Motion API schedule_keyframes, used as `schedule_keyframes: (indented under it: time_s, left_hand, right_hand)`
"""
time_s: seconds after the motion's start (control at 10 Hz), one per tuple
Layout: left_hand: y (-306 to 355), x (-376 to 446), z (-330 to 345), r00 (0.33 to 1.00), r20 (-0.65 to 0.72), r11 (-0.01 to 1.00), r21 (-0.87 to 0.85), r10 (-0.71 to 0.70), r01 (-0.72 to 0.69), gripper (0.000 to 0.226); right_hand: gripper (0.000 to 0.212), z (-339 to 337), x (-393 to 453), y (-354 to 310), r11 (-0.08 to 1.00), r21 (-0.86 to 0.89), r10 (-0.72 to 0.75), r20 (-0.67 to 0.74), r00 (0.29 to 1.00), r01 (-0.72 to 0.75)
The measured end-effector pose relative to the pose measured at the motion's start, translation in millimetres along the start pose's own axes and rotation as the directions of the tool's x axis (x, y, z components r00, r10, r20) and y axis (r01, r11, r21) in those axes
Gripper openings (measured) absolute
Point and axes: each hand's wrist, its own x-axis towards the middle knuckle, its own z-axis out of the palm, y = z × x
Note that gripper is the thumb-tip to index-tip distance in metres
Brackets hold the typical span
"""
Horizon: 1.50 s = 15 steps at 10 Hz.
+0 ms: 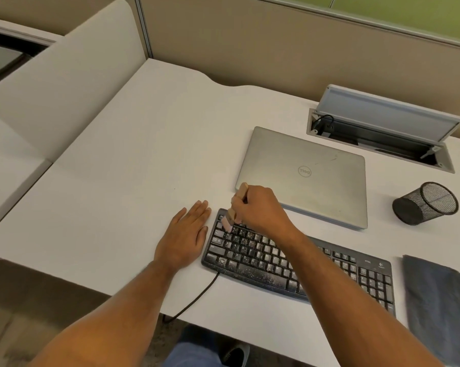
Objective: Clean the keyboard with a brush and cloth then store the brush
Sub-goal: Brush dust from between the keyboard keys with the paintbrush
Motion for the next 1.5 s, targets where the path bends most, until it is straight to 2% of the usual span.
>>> schedule_keyframes:
  time_s: [0.1, 0.2, 0.3, 0.4, 0.5, 0.6, 0.7, 0.9, 1.2, 1.3, 1.4, 1.5]
  left_hand:
    - [1, 1, 0, 1.0, -0.002, 1.0, -0.009, -0.003, 0.003, 0.058]
    - [0, 0, 1, 1.0, -0.002, 1.0, -0.005, -0.001, 0.001, 0.057]
    - [0, 0, 1, 1.0, -0.007, 1.0, -0.004, 0.003, -0.003, 0.057]
    - [0, 1, 0, 1.0, -0.002, 1.0, 0.005, -0.001, 0.001, 0.056]
    - [0, 0, 0, 1.0, -0.001, 1.0, 0.006, 0.004, -0.004, 0.055]
    - [-1, 0, 1, 1.0, -0.002, 1.0, 0.004, 0.003, -0.003, 0.056]
    - [0, 1, 0, 1.0, -0.006, 1.0, -0.004, 0.002, -0.002, 0.057]
    - [1, 0, -1, 1.0, -0.003, 1.0, -0.01, -0.001, 0.001, 0.058]
    - [1, 0, -1, 1.0, -0.004, 1.0, -0.006, 0.0, -0.001, 0.059]
    - [1, 0, -1, 1.0, -0.01, 1.0, -0.006, 0.0, 0.0, 0.059]
    - [2, 0, -2, 1.0, -0.004, 1.0, 0.001, 0.0, 0.0, 0.058]
    - [2, 1, -2, 1.0, 0.002, 1.0, -0.005, -0.004, 0.004, 0.06]
  right_hand:
    - [0.038, 3, 0, -3, 0.999, -0.025, -0.038, -0.037, 0.999, 0.038]
    - [0.046, 6, -1, -3, 0.998, -0.054, -0.03, -0.004, 1.0, 0.03]
    - [0.043, 1, -1, -5, 1.0, 0.011, -0.003, 0.011, 1.0, 0.003]
    - [0.028, -2, -1, -8, 0.997, 0.063, -0.041, 0.015, 0.999, 0.04]
    - [0.023, -1, -2, -9, 0.995, 0.035, -0.092, 0.118, 0.989, 0.088]
    - [0.02, -10, 2, -2, 0.986, -0.119, -0.094, 0.177, 0.98, 0.116]
    - [0.024, -19, 4, 4, 0.957, -0.256, -0.09, 0.18, 0.98, 0.135]
    - [0.018, -19, -1, 3, 0.982, -0.095, -0.145, 0.195, 0.97, 0.165]
    - [0.034, -27, -1, 20, 0.911, -0.365, -0.116, 0.223, 0.968, 0.193]
    - [0.02, -24, -3, 13, 0.958, -0.198, -0.169, 0.202, 0.965, 0.209]
    - [0.018, -16, -4, 10, 0.954, -0.168, -0.207, 0.223, 0.953, 0.246]
    - [0.021, -18, -7, 13, 0.927, -0.269, -0.19, 0.261, 0.946, 0.26]
